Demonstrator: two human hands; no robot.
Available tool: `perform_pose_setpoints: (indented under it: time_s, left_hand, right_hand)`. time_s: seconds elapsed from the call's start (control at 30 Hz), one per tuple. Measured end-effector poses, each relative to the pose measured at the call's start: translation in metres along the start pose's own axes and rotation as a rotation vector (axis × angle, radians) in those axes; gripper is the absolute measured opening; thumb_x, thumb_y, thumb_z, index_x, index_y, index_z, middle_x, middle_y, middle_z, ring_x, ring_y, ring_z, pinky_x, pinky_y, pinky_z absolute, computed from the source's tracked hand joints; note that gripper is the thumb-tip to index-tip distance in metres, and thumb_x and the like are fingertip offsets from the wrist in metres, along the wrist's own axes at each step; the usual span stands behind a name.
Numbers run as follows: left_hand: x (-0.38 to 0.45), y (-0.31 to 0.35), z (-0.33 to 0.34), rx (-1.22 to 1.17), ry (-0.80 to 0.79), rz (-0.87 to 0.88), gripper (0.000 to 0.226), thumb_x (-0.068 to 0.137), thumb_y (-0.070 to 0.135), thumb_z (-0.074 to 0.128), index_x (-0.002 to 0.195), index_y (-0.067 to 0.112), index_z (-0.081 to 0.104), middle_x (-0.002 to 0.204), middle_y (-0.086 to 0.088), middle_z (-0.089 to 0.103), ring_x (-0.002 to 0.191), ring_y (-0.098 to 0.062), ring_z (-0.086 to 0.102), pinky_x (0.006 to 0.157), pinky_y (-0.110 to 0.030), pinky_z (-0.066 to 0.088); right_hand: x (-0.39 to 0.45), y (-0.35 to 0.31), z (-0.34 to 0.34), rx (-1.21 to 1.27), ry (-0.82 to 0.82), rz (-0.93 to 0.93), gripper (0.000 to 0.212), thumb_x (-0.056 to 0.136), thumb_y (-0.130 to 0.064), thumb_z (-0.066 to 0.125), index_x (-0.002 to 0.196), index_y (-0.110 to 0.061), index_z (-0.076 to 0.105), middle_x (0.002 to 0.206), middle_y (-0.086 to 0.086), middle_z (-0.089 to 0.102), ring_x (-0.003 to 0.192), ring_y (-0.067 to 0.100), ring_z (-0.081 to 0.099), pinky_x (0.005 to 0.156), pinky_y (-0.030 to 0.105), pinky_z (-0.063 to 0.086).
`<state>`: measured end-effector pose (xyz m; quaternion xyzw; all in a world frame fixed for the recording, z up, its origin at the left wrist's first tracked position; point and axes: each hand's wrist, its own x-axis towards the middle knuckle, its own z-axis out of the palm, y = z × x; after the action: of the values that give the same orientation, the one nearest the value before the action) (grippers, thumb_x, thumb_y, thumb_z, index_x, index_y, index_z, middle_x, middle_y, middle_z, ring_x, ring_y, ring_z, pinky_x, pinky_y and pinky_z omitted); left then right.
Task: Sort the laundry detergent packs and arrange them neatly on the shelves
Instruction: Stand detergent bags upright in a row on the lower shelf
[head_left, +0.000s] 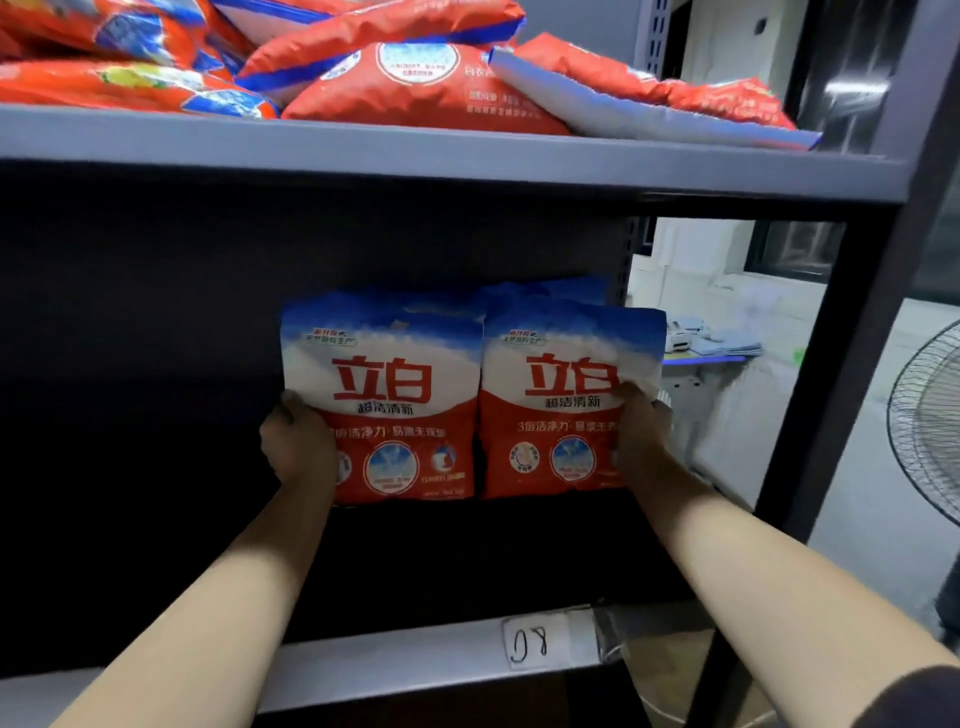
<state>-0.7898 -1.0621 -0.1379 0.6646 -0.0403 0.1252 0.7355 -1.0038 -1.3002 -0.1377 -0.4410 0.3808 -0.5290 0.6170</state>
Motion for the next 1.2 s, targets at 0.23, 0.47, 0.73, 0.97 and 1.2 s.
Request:
perform_pose_setpoints:
  time_s: [0.23, 0.47, 0.73, 0.97, 1.2]
  left_hand:
    - [0.025, -0.018, 0.053, -0.15, 0.007, -0.016, 0.044, 0.103, 0.033, 0.033, 0.109, 0.0, 0.062, 0.107, -0.019, 0.064, 0.088, -0.022, 0.059, 0.075, -0.028, 0.042]
    - [0.038, -0.059, 0.063, 0.17, -0.38, -0.001, 0.053, 0.094, 0.059, 0.037, 0.13, 0.02, 0.04, 0.128, -0.014, 0.056, 0.117, -0.036, 0.053, 0.107, -0.054, 0.03]
    - [0.06, -0.035, 0.075, 0.314, -0.394, -0.026, 0.041, 0.101, 0.043, 0.03, 0.136, 0.024, 0.04, 0.135, -0.012, 0.051, 0.128, -0.036, 0.042, 0.11, -0.053, 0.016]
    - [0.021, -0.019, 0.068, 0.679, -0.098, 0.183, 0.06, 0.09, 0.04, 0.056, 0.127, -0.004, 0.039, 0.132, -0.027, 0.041, 0.123, -0.041, 0.038, 0.098, -0.053, 0.031]
    - [-0.028, -0.048, 0.049, 0.938, -0.603, 0.85, 0.058, 0.082, 0.042, 0.062, 0.133, 0.02, 0.047, 0.14, -0.007, 0.041, 0.128, -0.03, 0.035, 0.101, -0.05, 0.036]
  right_hand:
    - [0.03, 0.0, 0.023, -0.037, -0.021, -0.077, 0.028, 0.082, -0.038, 0.055, 0.098, -0.016, 0.059, 0.078, 0.005, 0.074, 0.061, 0.018, 0.072, 0.05, 0.031, 0.056]
    - [0.033, 0.018, 0.045, -0.292, -0.049, -0.208, 0.038, 0.085, -0.023, 0.056, 0.122, -0.015, 0.052, 0.109, 0.01, 0.066, 0.097, 0.027, 0.065, 0.086, 0.049, 0.053]
    - [0.043, 0.004, 0.049, -0.122, -0.105, -0.17, 0.026, 0.092, -0.007, 0.047, 0.116, -0.016, 0.05, 0.097, 0.006, 0.067, 0.082, 0.023, 0.07, 0.065, 0.038, 0.059]
    - [0.03, 0.01, 0.037, -0.516, -0.105, -0.324, 0.065, 0.08, -0.021, 0.07, 0.134, -0.015, 0.034, 0.129, 0.009, 0.052, 0.117, 0.027, 0.054, 0.092, 0.051, 0.049]
    - [-0.006, 0.052, 0.012, -1.247, -0.139, -0.468, 0.062, 0.087, -0.043, 0.058, 0.141, -0.03, 0.031, 0.151, 0.006, 0.029, 0.137, 0.035, 0.028, 0.105, 0.052, 0.035]
